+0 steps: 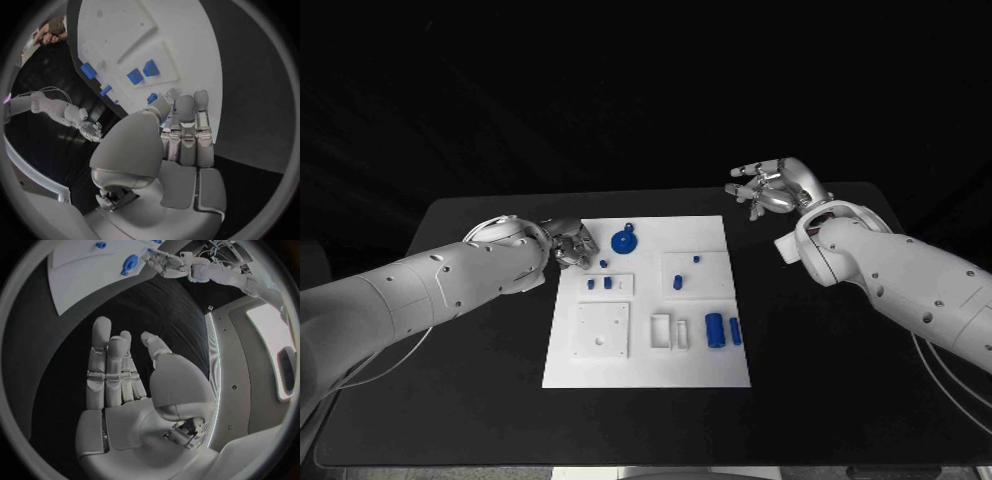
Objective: Assemble the parts on the task board
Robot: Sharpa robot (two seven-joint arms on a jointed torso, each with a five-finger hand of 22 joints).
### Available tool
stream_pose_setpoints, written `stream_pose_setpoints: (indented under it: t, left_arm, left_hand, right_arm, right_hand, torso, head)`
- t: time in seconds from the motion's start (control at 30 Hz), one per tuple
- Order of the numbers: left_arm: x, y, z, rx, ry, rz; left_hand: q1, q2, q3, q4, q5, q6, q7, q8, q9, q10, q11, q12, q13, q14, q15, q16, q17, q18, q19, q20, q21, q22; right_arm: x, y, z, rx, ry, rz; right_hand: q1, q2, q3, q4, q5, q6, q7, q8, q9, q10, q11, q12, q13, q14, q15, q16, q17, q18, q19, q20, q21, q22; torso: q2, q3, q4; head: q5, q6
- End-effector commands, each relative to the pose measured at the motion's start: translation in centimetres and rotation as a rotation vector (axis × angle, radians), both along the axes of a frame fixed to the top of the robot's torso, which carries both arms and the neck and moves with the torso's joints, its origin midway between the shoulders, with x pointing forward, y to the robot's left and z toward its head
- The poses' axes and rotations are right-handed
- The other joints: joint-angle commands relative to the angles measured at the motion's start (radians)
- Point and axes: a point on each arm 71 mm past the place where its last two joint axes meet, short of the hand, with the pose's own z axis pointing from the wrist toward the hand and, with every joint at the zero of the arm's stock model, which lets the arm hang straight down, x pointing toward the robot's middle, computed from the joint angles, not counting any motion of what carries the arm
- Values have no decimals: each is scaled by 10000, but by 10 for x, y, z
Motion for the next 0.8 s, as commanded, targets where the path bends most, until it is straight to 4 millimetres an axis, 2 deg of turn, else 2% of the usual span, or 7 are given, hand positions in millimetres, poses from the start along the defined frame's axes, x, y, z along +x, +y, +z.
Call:
stream_pose_setpoints:
  t: [0.03, 0.1, 0.27, 0.43, 0.57, 0.7, 0.8]
  left_arm:
    - [3, 7, 8, -1070, -648, 547]
    - [5, 13, 12, -1686, -963, 894]
    - [7, 31, 29, -4168, -1421, 2308]
    - [6, 46, 45, -6773, -1301, 3605]
    - [3, 50, 55, -8001, -1154, 3858]
    - [-4, 47, 63, -8742, -951, 3677]
    - [-9, 43, 66, -9150, -800, 3446]
  left_hand:
    - [-116, -15, 287, 58, -1, 651, 244, 60, 33, -494, 204, 35, -10, -388, 139, -698, -327, 209, -383, 152, -236, 167]
    - [-139, -119, 401, 76, -29, 721, 270, 47, 30, -692, 286, 36, -10, -612, 207, -1379, -640, 226, -688, 257, -475, 111]
    - [-425, -290, 381, 373, -63, 833, 364, 52, 32, -920, 407, 25, -13, -935, 395, -3246, -1424, 88, -1219, 496, -1423, -493]
    - [-472, -306, 273, 582, -40, 935, 363, 49, 31, -800, 402, 21, -15, -642, 491, -4912, -1914, -52, -1084, 588, -2461, -1445]
    - [-534, -279, 344, 657, -38, 962, 372, 42, 29, -822, 473, 20, -14, -1197, 768, -6155, -2322, -217, -1850, 856, -2786, -2085]
    - [-575, -311, 493, 714, -10, 953, 360, 54, 34, -941, 544, 22, -15, -1158, 1088, -8266, -2877, -229, -2450, 1188, -2782, -3626]
    - [-613, -332, 555, 764, -7, 939, 373, 57, 35, -1122, 628, 31, -16, -1161, 1258, -9202, -2911, -265, -2737, 1355, -2790, -4527]
  right_arm:
    - [-2, 9, -7, -1047, 765, 893]
    - [-2, 13, -9, -1525, 943, 1179]
    - [-4, 23, -14, -3158, 1112, 1757]
    - [-5, 33, -17, -4801, 921, 1995]
    - [-6, 41, -18, -6039, 596, 2005]
    - [-7, 52, -18, -7050, 283, 1941]
    - [-8, 59, -19, -7706, 156, 1900]
  right_hand:
    - [176, 49, 996, -449, -427, 867, 67, -30, 56, 181, 221, -1693, -1495, 135, 79, 69, 27, 218, 478, -19, 361, 66]
    - [109, -143, 2024, -914, -642, 702, 127, -19, -63, 561, 364, -2900, -2733, 188, 173, 114, 29, 416, 466, 108, 621, 37]
    - [-9, -361, 3092, -1271, -931, 953, 146, -44, -58, 216, 570, -3170, -3387, 177, 294, 303, 65, 620, 447, 242, 901, -62]
    - [-45, -485, 3159, -1267, -1053, 1042, 114, -38, -68, 45, 612, -3191, -3401, 155, 334, 400, 50, 624, 440, 298, 1006, -99]
    - [-94, -552, 3036, -1212, -1166, 1033, 59, -43, -75, -11, 609, -3192, -3401, 154, 349, 446, 33, 597, 441, 314, 1048, -126]
    - [-120, -632, 2929, -1126, -1279, 1021, 50, -41, -76, -72, 622, -3193, -3402, 153, 359, 501, 2, 553, 443, 318, 1107, -166]
    - [-101, -684, 2895, -1066, -1338, 979, 60, -46, -84, -146, 643, -3195, -3403, 143, 376, 535, -39, 521, 442, 333, 1144, -218]
  torso:
    - [-17, -3, 34]
    - [-25, -16, 51]
    - [-21, -33, 65]
    - [-44, -53, 57]
    - [-36, -39, 47]
    - [-55, -84, 86]
    - [-90, -121, 106]
  head:
    - [-43, 74]
    - [-31, 112]
    - [163, 222]
    - [218, 237]
    - [258, 287]
    - [243, 297]
    - [258, 281]
